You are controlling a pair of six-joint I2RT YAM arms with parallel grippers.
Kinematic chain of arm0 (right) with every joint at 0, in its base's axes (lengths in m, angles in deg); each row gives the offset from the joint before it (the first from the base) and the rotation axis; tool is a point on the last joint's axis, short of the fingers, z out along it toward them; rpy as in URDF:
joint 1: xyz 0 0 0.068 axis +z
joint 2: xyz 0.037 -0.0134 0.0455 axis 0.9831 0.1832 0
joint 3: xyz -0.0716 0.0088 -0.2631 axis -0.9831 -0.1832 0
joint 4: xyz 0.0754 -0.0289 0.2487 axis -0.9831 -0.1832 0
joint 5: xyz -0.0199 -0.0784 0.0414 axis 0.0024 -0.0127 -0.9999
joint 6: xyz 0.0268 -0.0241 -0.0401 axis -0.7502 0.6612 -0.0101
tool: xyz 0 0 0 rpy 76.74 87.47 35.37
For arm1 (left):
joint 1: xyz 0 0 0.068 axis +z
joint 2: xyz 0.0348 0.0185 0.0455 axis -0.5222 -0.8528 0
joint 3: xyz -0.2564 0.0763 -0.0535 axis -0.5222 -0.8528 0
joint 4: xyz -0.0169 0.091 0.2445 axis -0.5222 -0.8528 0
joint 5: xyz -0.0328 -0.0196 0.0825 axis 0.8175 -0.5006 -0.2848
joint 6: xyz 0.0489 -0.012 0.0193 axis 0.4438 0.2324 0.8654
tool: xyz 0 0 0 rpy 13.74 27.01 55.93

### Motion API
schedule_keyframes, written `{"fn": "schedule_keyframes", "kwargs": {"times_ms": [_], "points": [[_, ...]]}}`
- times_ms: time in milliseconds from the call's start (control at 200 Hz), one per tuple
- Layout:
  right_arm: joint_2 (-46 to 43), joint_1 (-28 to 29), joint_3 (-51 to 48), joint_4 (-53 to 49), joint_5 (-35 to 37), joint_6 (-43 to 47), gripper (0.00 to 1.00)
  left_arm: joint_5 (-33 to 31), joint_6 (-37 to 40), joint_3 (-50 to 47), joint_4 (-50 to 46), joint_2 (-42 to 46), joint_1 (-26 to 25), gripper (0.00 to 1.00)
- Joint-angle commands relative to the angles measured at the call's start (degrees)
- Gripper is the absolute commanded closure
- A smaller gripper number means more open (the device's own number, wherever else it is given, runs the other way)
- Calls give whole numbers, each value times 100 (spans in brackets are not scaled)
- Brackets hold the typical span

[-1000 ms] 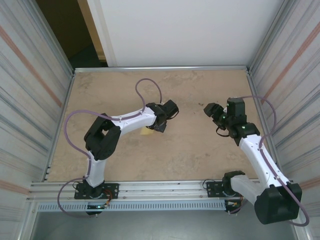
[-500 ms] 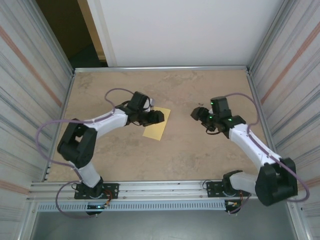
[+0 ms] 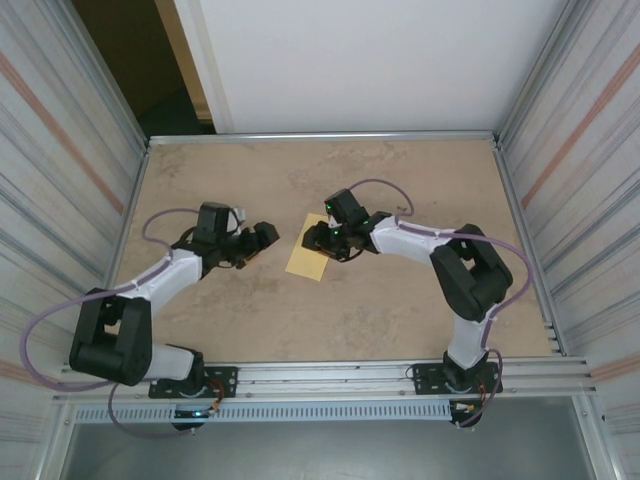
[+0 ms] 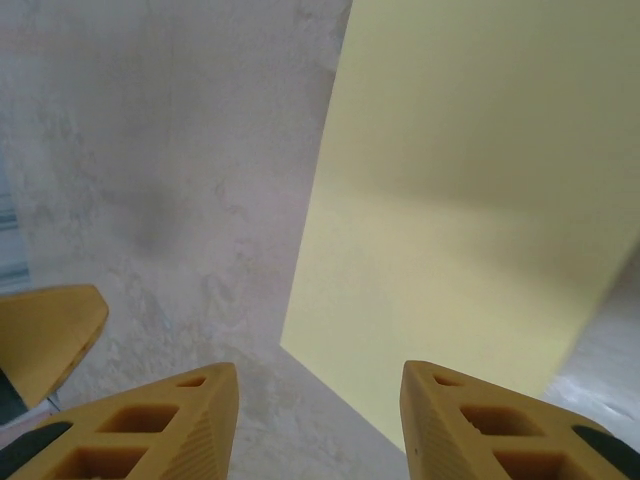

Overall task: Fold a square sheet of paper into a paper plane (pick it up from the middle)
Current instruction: Move the paper to the center of the table.

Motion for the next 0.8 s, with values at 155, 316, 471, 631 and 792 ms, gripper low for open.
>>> {"fn": "schedule_keyframes", "kwargs": {"times_ms": [155, 316, 471, 631, 792], "points": [[524, -52, 273, -52, -333, 88, 54, -17, -19, -190, 164, 296, 120, 4], [746, -170, 335, -574, -525, 563, 54, 44, -25, -179, 353, 232, 119, 3], [791, -260, 174, -1098, -733, 1518, 55, 152, 4, 6, 150, 41, 119, 3], [631, -462, -106, -1735, -765, 2882, 56, 554, -137, 30, 358, -173, 110, 1], [233, -578, -222, -1643, -849, 2989, 57, 518, -18, 202, 136, -339, -34, 2]]}}
